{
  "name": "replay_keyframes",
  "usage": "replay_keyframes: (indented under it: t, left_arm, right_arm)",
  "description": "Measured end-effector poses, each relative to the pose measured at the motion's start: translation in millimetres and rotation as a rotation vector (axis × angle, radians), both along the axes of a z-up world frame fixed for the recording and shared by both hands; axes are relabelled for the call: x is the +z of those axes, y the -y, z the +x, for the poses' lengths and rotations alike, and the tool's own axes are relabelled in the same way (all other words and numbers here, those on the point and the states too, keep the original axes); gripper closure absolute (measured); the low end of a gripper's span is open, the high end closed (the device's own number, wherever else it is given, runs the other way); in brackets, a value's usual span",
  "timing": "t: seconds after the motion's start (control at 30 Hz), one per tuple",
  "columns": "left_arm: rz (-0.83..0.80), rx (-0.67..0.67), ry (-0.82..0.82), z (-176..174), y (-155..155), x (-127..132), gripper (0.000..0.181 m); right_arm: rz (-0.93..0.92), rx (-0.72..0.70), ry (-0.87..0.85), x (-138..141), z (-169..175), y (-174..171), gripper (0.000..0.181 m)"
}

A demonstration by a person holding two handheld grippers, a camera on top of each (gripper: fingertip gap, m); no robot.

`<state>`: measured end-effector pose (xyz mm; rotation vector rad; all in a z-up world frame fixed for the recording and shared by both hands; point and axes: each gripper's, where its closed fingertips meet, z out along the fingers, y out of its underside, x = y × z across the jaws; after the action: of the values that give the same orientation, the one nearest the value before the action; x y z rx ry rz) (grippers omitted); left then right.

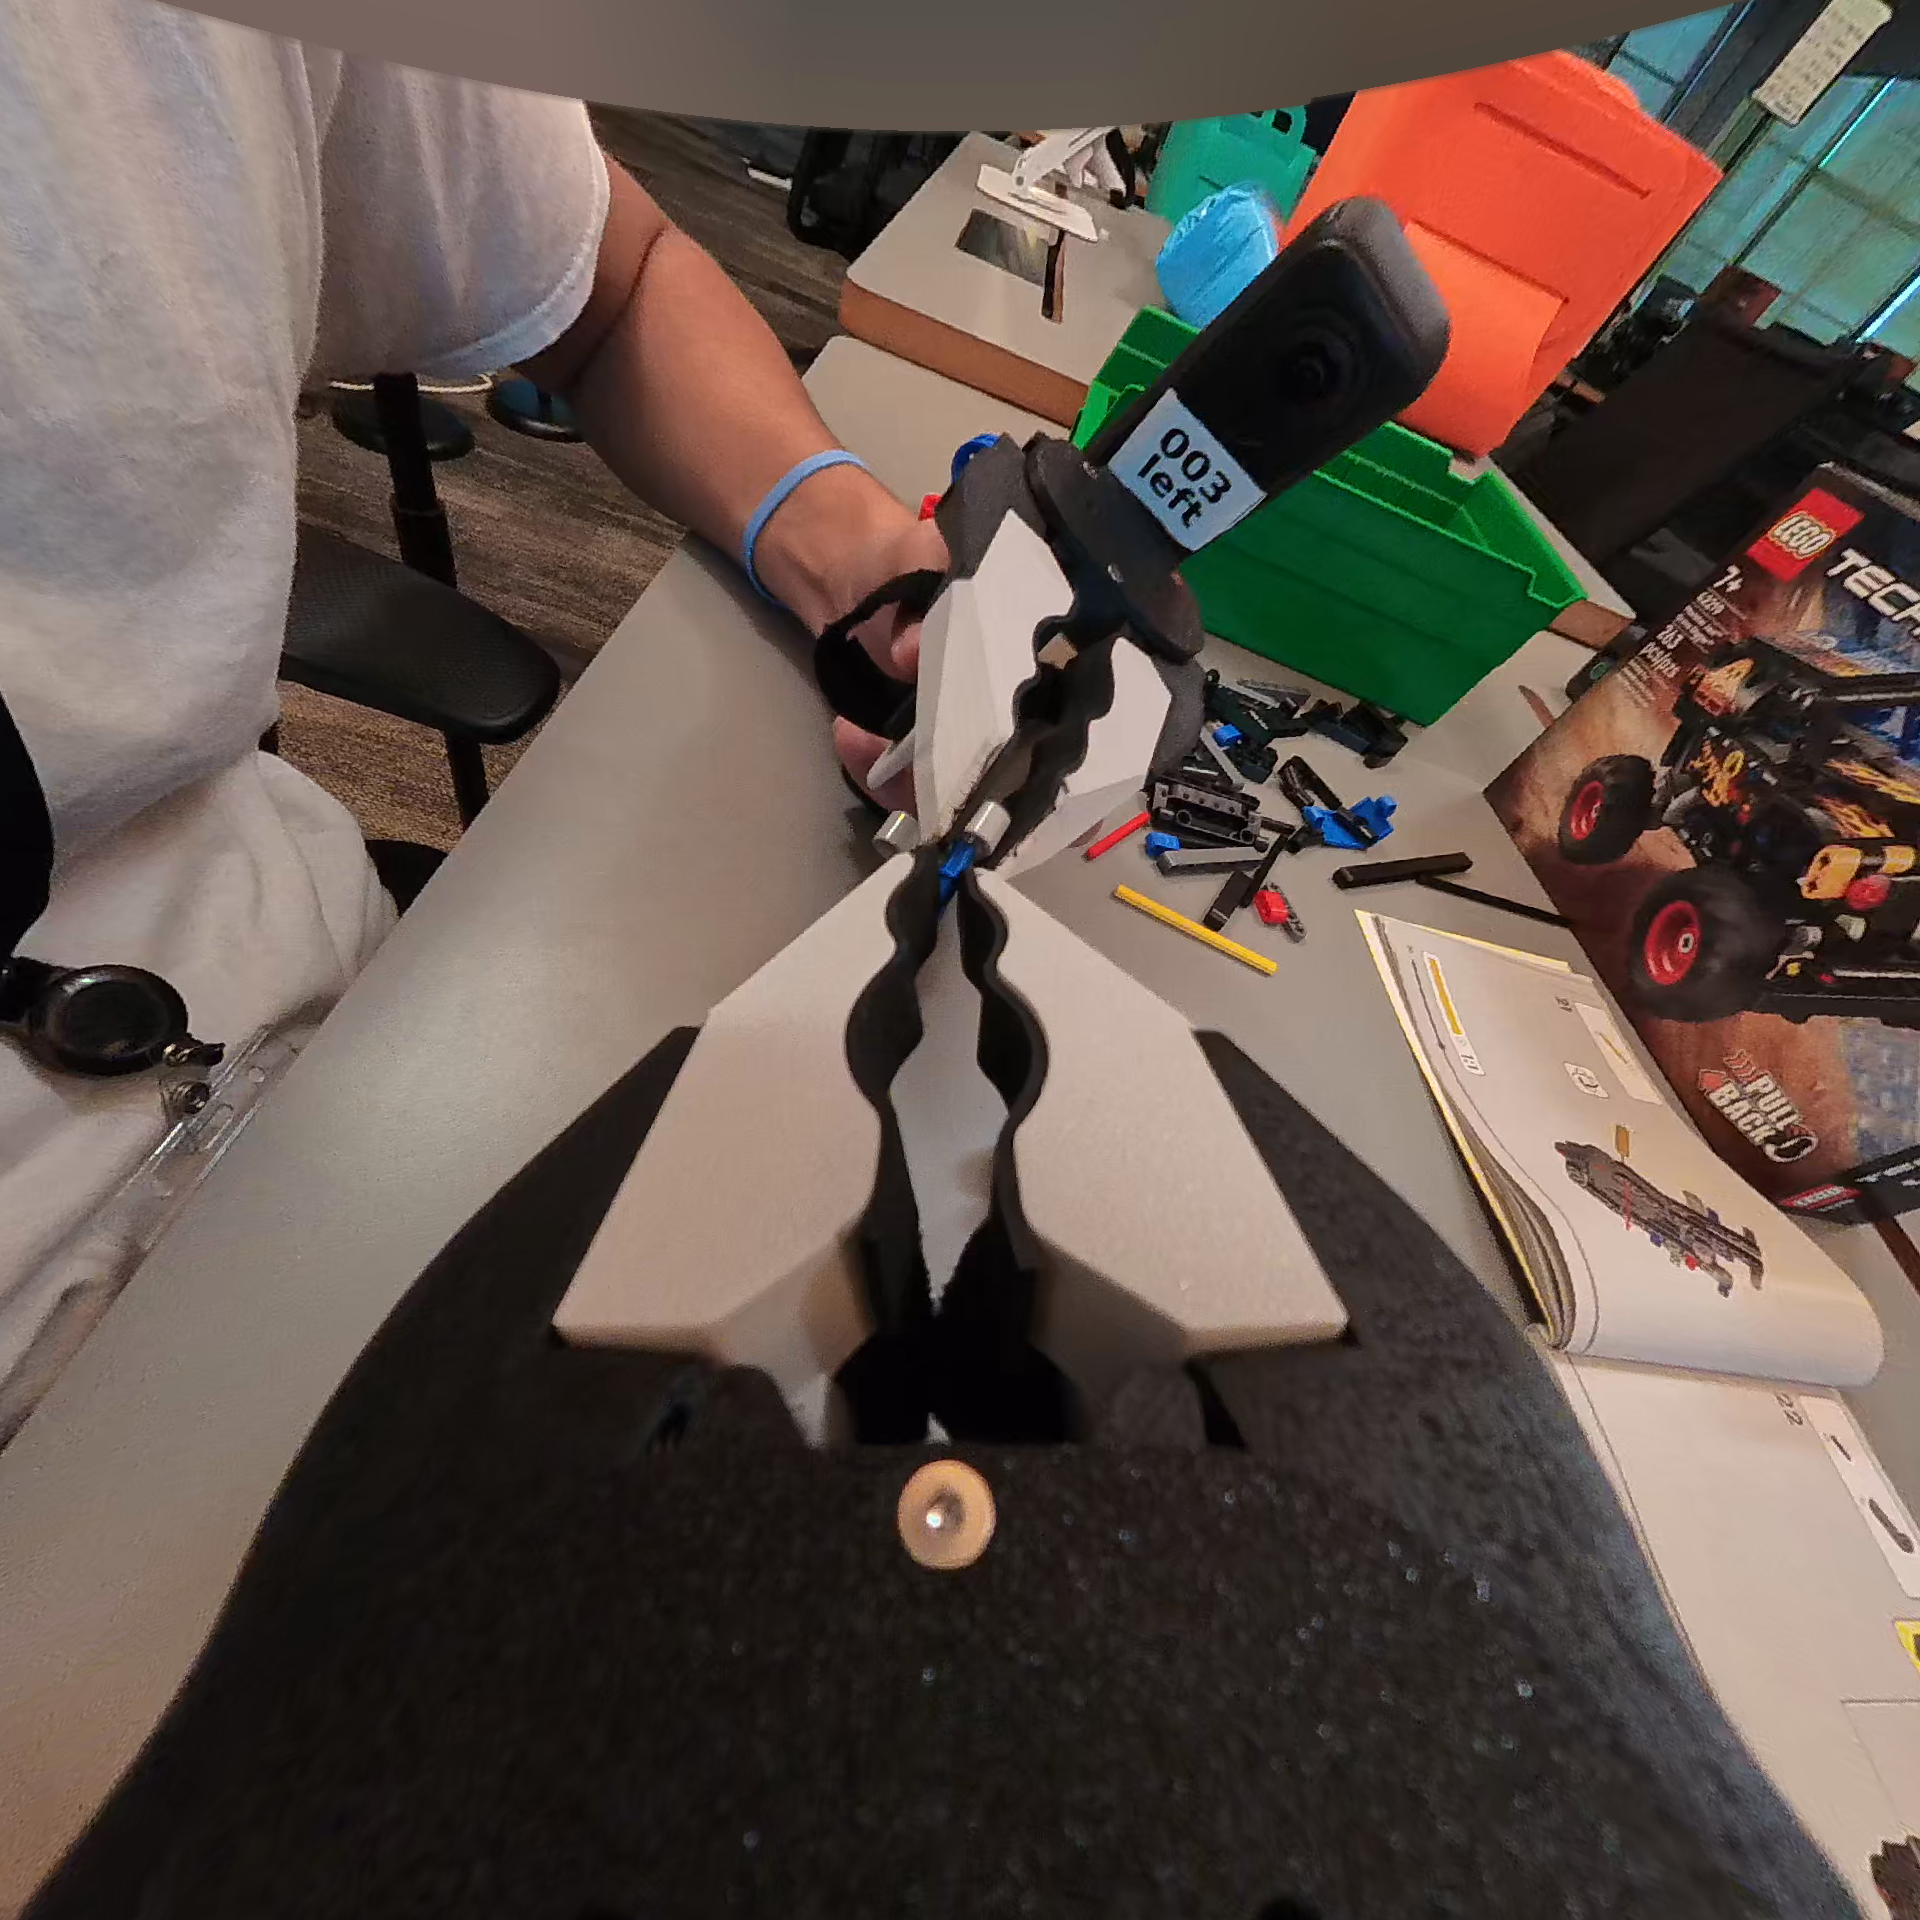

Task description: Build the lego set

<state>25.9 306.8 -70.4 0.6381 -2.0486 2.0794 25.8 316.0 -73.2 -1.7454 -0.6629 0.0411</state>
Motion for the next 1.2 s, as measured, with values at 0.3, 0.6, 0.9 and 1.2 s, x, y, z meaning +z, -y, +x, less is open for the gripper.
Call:
replay_keyframes:
  t: [0.3,0.6,0.9,1.2]
  left_arm:
    - [0.002,-0.009,-0.047,0,2,-3,0.176]
    - [0.073,-0.018,-0.023,-3,4,-10,0.175]
    - [0.184,-0.032,-0.046,-3,6,-27,0.176]
    - [0.106,-0.157,-0.252,-9,2,-29,0.176]
  right_arm:
    - [0.001,-0.026,0.073,-2,2,1,0.178]
    - [-0.034,-0.009,0.063,-8,0,3,0.178]
    - [-0.075,-0.035,0.211,-22,1,3,0.178]
    - [-0.053,-0.053,0.138,-25,-5,0,0.178]
